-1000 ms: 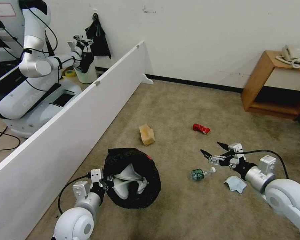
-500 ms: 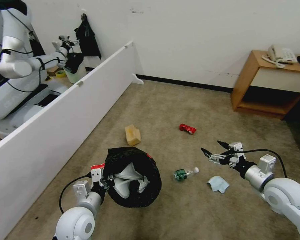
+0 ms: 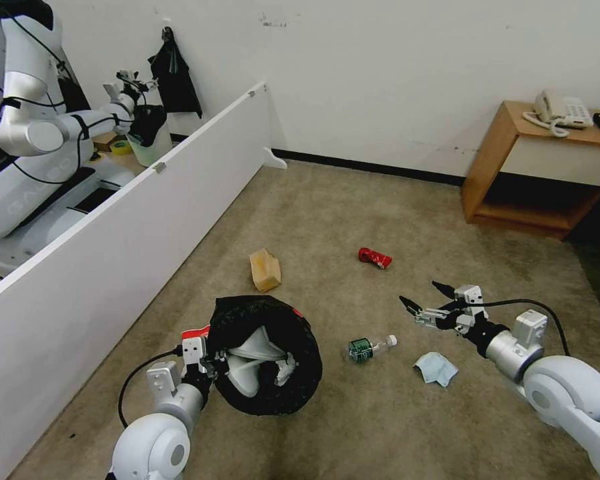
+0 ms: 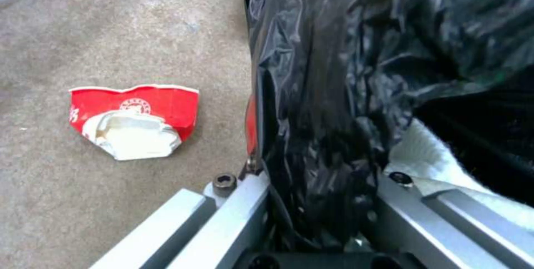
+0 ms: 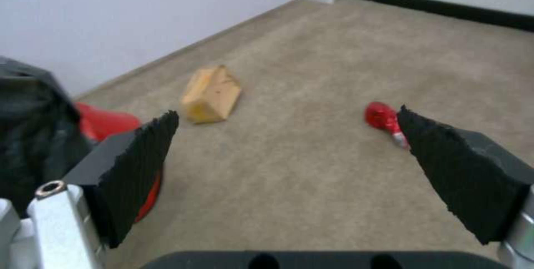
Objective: Pick up the trash bin, then pick up the garbage from the floor and place it into the trash bin.
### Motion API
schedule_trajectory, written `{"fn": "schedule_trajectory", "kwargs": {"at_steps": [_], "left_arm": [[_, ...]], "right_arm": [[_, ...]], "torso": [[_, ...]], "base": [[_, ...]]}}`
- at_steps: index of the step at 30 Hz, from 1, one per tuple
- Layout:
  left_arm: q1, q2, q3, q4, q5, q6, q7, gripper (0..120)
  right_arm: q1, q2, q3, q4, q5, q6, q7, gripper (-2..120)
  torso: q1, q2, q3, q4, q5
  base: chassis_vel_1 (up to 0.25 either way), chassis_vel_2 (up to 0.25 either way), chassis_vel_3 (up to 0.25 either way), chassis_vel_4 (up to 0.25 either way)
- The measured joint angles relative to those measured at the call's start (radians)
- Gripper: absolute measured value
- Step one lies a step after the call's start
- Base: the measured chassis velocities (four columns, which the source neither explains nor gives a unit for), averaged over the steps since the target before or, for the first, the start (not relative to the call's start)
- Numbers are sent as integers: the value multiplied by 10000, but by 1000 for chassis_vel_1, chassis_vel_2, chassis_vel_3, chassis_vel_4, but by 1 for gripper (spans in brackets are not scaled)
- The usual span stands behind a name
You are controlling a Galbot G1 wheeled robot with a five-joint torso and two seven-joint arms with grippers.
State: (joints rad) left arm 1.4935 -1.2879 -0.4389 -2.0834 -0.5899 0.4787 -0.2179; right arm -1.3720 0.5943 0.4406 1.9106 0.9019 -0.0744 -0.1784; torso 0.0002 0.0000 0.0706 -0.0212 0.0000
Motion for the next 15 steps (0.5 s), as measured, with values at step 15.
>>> {"fn": "schedule_trajectory", "kwargs": {"at_steps": [15], "left_arm": [[-3,-25,-1,-5,-6,1,0,0]], "right_arm": [[314,-7,-195,-269,235,118,-329,100]], "torso": [[-1,1,-2,-1,0]], "base": [[-34,40,36,-31]]}}
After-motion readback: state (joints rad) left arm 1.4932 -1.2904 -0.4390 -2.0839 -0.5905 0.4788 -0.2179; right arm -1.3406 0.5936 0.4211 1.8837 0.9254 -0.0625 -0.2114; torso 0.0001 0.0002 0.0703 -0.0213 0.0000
